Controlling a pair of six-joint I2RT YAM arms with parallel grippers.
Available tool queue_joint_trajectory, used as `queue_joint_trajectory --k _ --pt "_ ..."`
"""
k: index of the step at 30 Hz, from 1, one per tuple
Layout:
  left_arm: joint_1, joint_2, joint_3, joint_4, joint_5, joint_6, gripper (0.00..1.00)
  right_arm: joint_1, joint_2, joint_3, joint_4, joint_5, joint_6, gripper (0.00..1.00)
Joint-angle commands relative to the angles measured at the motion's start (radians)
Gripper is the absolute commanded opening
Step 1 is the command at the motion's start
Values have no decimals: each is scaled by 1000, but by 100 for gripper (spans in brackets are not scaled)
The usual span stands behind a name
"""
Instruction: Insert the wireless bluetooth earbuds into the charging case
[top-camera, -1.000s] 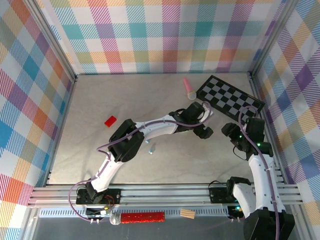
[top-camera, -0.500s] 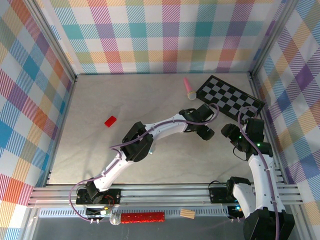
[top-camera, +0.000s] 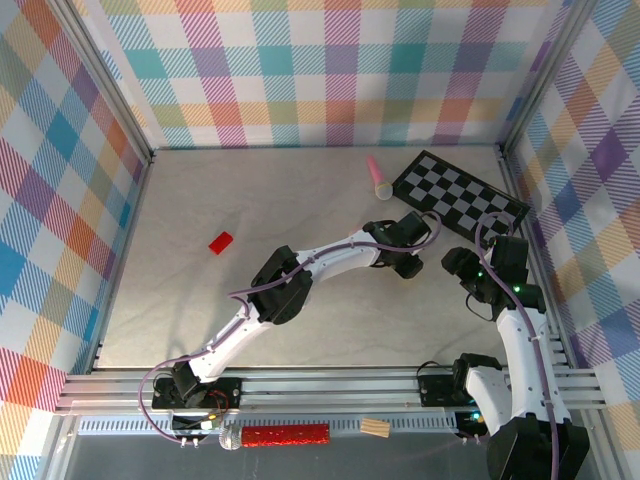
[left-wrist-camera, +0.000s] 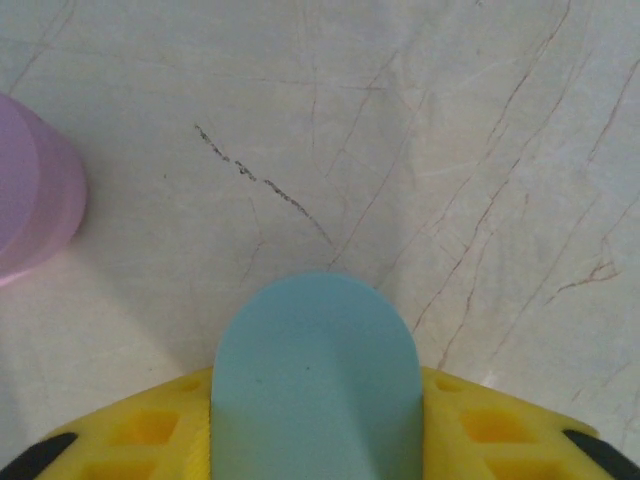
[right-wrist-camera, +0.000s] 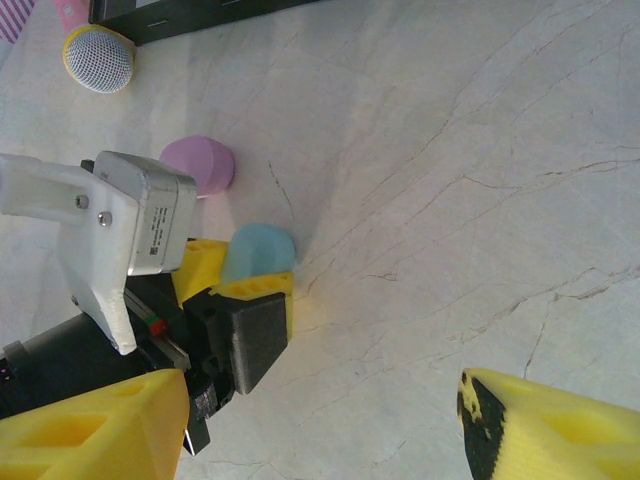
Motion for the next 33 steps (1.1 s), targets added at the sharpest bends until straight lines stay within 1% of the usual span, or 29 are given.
queue_joint_trajectory --k 1,4,6,8,10,11,13,15,16,18,22,24,26,29,31,33 --pt "-14 -39 -36 -8 21 0 34 -3 -3 -5 7 -25 -6 71" --pt "-17 -143 -166 72 12 7 34 -3 -9 0 5 -44 2 71" --pt "-17 -241 -297 159 7 31 34 -3 -22 0 7 -59 10 71" --pt "-17 -363 -463 285 15 86 33 -4 -52 -1 18 -75 22 71" --pt "-15 -471 -601 412 29 144 28 -3 -97 -10 36 -83 28 69" --pt "-15 -515 -662 440 40 184 26 -3 -121 -15 47 -95 26 69" --pt "-14 -596 -755 473 91 266 27 -3 -159 -20 71 -156 9 69" --pt "-10 -670 -849 513 149 332 29 -4 -175 -23 87 -254 -7 69" --pt "-3 -702 -891 537 180 348 29 -3 -173 -19 88 -323 -13 69" --pt "10 -761 -947 564 241 382 29 -3 -166 2 52 -433 -22 70" --pt "15 -871 -1033 586 361 502 30 13 -144 25 -37 -653 -30 70" --pt "18 -910 -1069 614 404 541 30 44 -120 9 0 -769 11 71" --pt "26 -931 -1083 623 432 551 30 52 -125 -39 102 -882 87 72" --pt "34 -946 -1081 618 455 558 30 68 -121 -77 187 -953 144 72" --pt "37 -954 -1081 625 470 566 30 85 -100 -77 176 -969 120 72" --pt "37 -956 -1078 629 474 576 30 112 -84 -64 139 -947 74 72"
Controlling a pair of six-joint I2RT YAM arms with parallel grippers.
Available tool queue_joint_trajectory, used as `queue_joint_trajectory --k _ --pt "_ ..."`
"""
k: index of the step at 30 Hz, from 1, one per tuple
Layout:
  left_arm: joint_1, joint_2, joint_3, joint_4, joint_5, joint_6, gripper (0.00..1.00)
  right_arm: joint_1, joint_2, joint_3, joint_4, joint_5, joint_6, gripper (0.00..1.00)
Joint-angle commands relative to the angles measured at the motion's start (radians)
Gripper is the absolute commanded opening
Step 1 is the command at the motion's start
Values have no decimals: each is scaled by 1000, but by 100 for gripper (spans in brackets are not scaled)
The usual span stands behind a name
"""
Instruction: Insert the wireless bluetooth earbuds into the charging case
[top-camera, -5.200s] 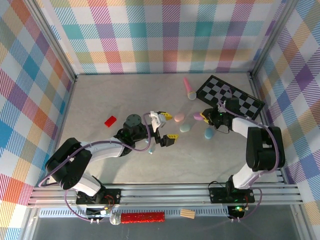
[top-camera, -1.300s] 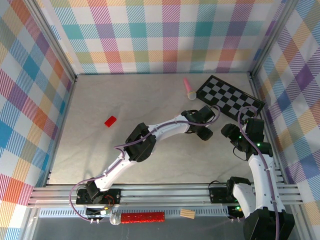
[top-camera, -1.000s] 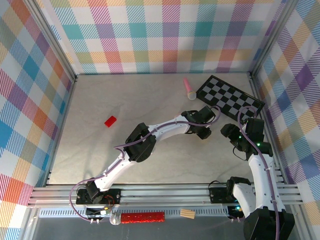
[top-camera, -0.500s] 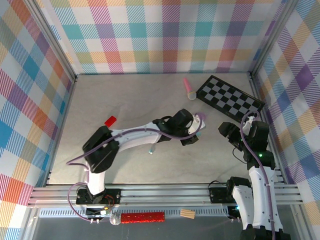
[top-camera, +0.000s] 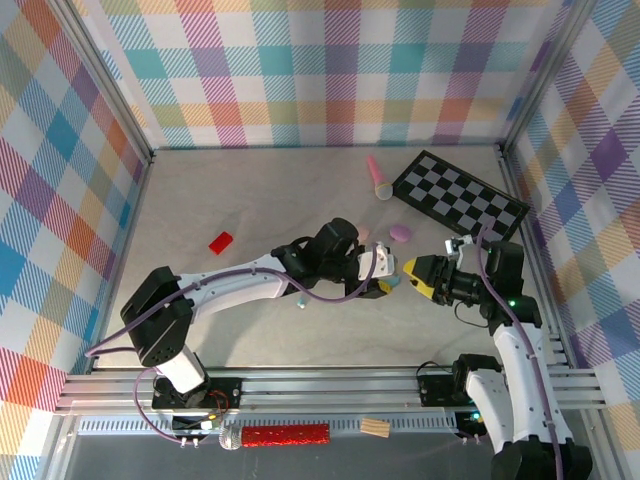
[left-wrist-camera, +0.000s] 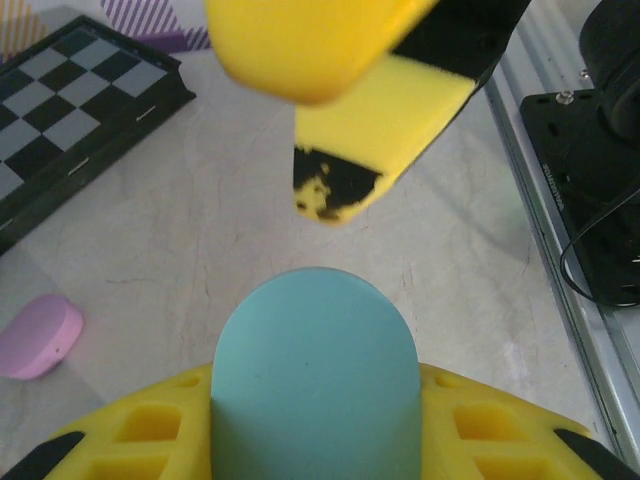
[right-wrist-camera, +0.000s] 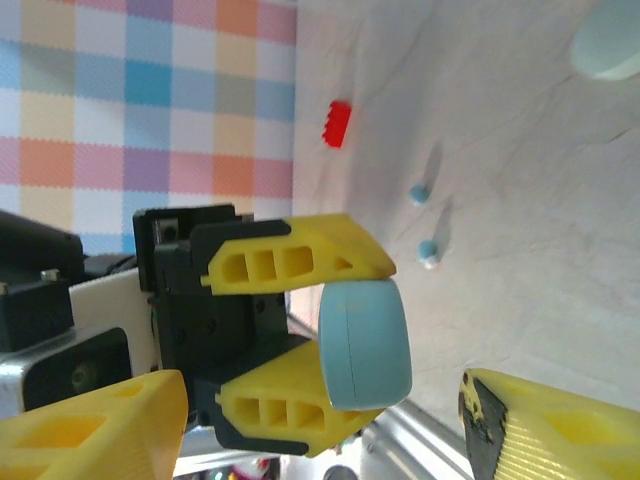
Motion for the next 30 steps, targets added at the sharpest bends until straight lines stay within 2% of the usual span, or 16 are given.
queue_joint_trajectory --k 1,4,11,22,26,28,30 --pt "11 -37 4 39 61 54 30 36 21 13 0 -61 -36 72" --pt "11 -35 19 12 51 69 31 64 51 17 3 -66 -42 69" --pt "11 -21 40 7 63 68 31 119 127 33 -7 -23 -53 54" --pt "11 -17 56 -38 126 82 32 134 173 53 8 9 -43 36" --pt "12 -23 46 -26 137 81 33 136 173 49 35 4 -19 23" --pt "16 -26 40 -18 142 69 35 136 170 53 47 -4 -9 22" --pt "33 -36 19 30 171 20 45 136 168 57 66 -11 9 21"
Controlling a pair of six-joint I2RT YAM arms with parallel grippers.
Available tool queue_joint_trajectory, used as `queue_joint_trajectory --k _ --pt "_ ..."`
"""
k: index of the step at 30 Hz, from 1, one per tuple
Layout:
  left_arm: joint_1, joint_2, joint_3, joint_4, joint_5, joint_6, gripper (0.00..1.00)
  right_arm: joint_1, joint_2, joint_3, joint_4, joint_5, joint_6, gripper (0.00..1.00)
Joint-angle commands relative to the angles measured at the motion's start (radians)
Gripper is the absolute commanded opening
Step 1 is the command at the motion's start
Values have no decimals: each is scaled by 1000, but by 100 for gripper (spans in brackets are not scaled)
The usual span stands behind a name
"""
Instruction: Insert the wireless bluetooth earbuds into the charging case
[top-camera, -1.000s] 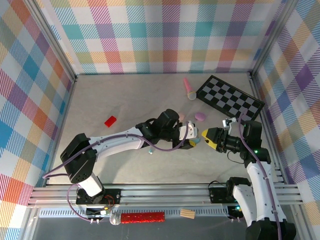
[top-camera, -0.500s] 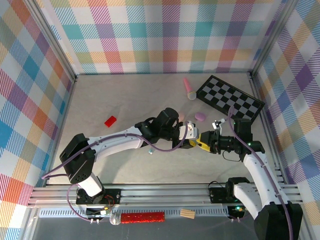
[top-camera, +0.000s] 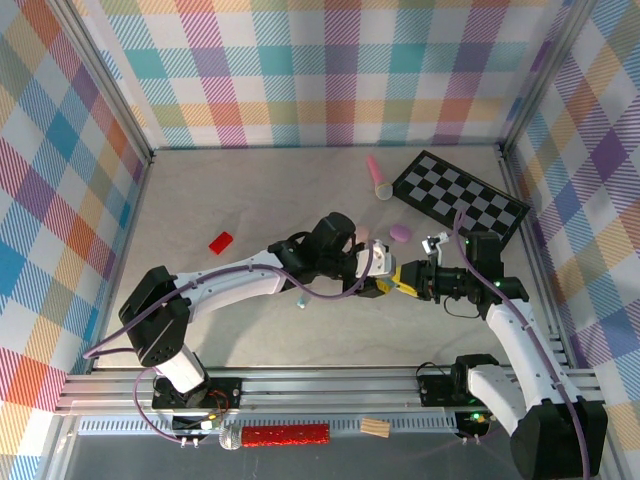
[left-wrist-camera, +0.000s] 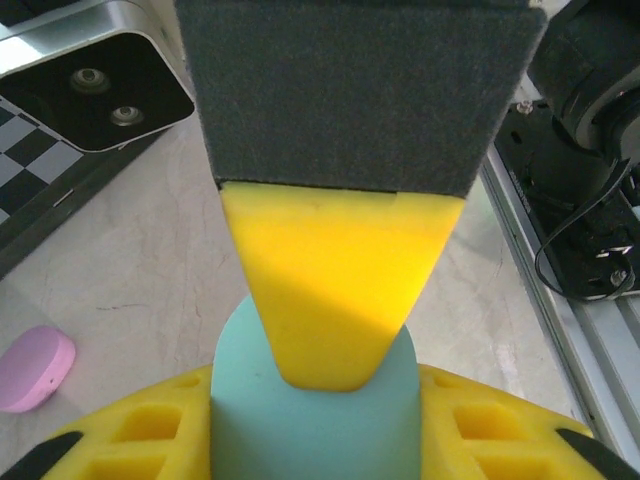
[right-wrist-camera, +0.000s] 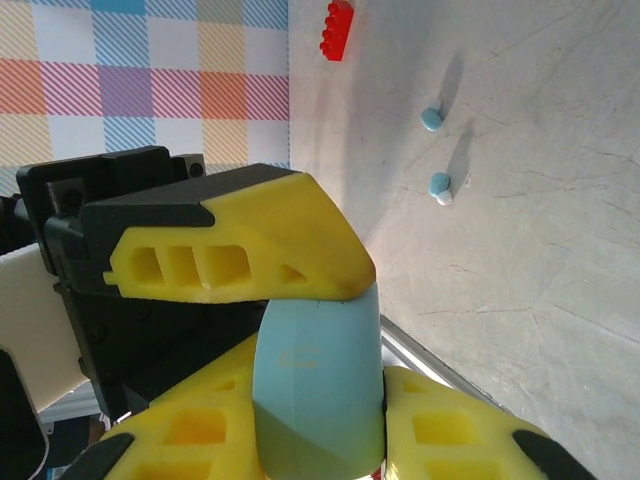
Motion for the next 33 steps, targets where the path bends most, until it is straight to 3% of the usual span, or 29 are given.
queue_joint_trajectory --k 1,2,6,10,15,19,25,33 --pt "28 -43 -25 108 106 -56 52 -3 0 26 62 -2 59 20" --pt "42 -60 -52 165 121 -97 61 -2 4 28 84 -5 83 18" --pt "84 -151 -181 419 135 -223 71 -2 19 21 267 -69 240 15" --pt "134 -215 -305 691 136 -352 74 -3 44 53 441 -137 383 15" --pt "147 -259 -383 867 101 -402 74 10 80 50 760 -167 690 6" --pt "180 -248 -436 1073 108 -492 74 82 119 71 869 -150 774 4" --pt "217 -178 -457 1308 180 -619 72 179 212 82 1174 -94 957 3" --pt "224 -193 -454 1209 215 -568 68 209 239 137 1170 -85 935 2"
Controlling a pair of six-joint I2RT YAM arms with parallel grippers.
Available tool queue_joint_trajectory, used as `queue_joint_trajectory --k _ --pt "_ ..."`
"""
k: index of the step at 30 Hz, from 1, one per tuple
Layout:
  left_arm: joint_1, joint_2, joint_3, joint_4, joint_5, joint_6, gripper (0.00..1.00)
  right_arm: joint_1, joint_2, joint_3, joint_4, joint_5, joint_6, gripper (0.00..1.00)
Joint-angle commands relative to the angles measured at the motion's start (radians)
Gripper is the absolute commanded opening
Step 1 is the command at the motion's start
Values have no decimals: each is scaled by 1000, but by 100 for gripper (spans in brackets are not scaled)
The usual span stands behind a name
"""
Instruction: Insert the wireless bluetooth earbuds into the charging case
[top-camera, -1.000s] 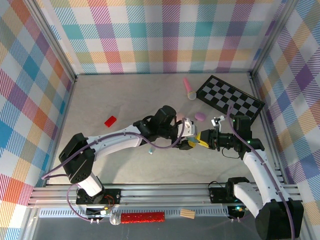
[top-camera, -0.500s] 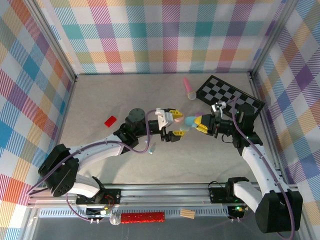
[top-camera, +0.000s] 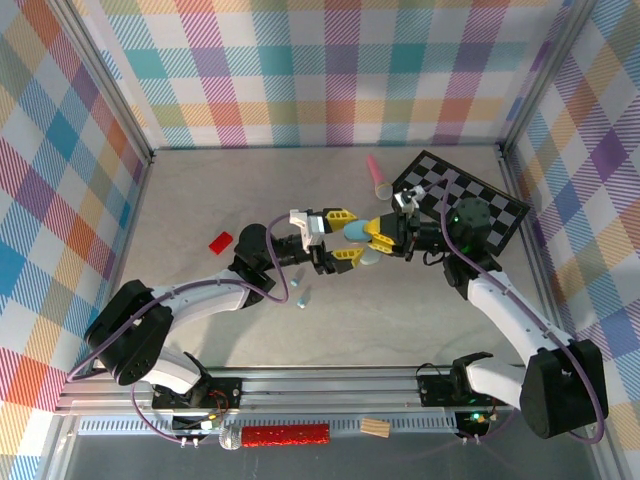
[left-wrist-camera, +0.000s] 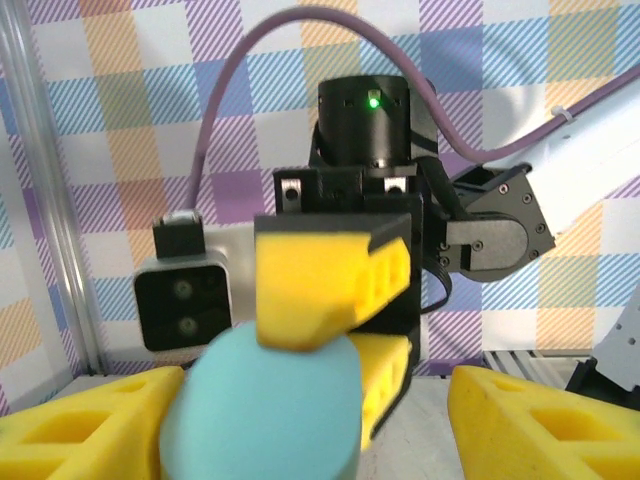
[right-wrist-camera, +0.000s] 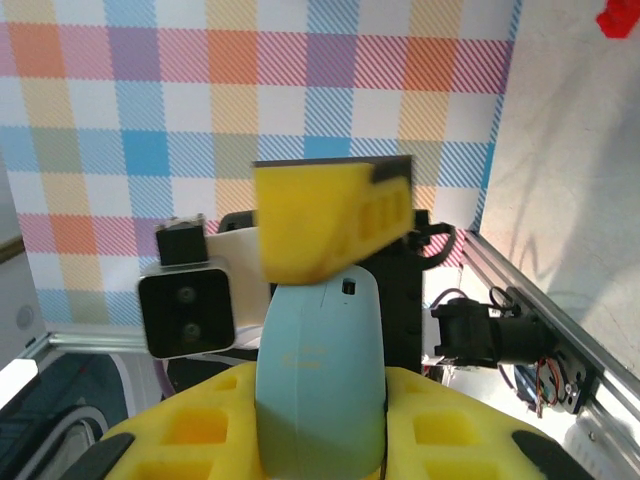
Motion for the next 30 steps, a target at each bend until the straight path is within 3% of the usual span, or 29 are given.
queue_joint_trajectory --k 1,6,17,30 --pt "10 -24 -6 -1 48 23 68 7 -3 42 84 12 17 2" --pt "11 -39 -12 -42 10 35 67 8 7 50 130 21 49 2" --pt "10 -2 6 18 16 24 53 10 7 32 134 27 60 2" --pt "8 26 32 28 50 9 51 16 13 27 138 30 60 2"
